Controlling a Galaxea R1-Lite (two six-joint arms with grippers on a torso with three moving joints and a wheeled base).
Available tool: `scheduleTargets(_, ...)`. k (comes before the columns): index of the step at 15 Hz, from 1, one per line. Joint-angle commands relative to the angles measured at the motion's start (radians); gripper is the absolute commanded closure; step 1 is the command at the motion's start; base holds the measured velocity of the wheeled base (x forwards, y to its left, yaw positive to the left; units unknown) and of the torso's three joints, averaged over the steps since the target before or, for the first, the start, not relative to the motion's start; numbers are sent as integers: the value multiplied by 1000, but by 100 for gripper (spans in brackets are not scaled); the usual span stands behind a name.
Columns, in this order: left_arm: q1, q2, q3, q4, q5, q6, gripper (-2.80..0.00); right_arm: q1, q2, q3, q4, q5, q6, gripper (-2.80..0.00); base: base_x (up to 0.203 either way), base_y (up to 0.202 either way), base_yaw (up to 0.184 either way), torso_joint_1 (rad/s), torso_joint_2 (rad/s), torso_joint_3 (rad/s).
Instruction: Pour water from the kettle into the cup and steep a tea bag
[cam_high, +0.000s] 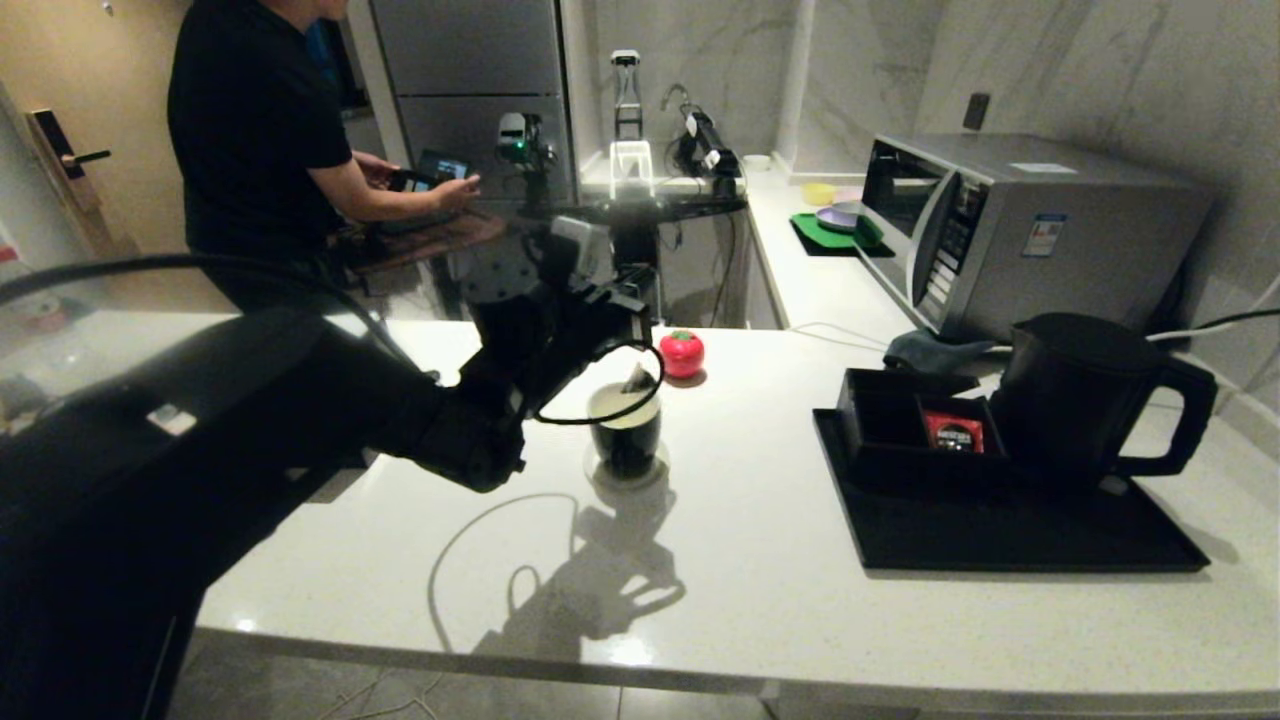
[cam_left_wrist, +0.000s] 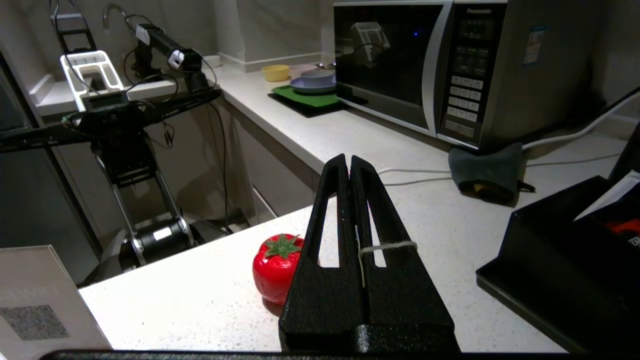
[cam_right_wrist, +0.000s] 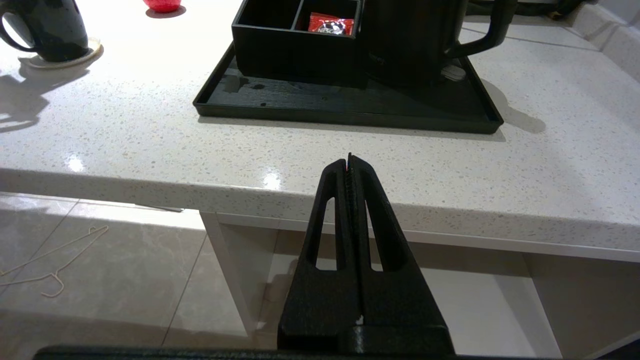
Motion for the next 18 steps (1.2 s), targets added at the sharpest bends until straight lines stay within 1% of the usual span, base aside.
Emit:
scheduleTargets(1,0,5,0,-6,-1,-1,0,0,1,0,0,0,0,0,0,0,0,0,0,0)
scheduleTargets(14,13,108,0,-18,-4,-3,0,-1,1,0,0,0,0,0,0,0,0,0,0,0)
scheduleTargets(18,15,152,1,-50,-4,-4,0,1,1,0,0,0,0,0,0,0,0,0,0,0)
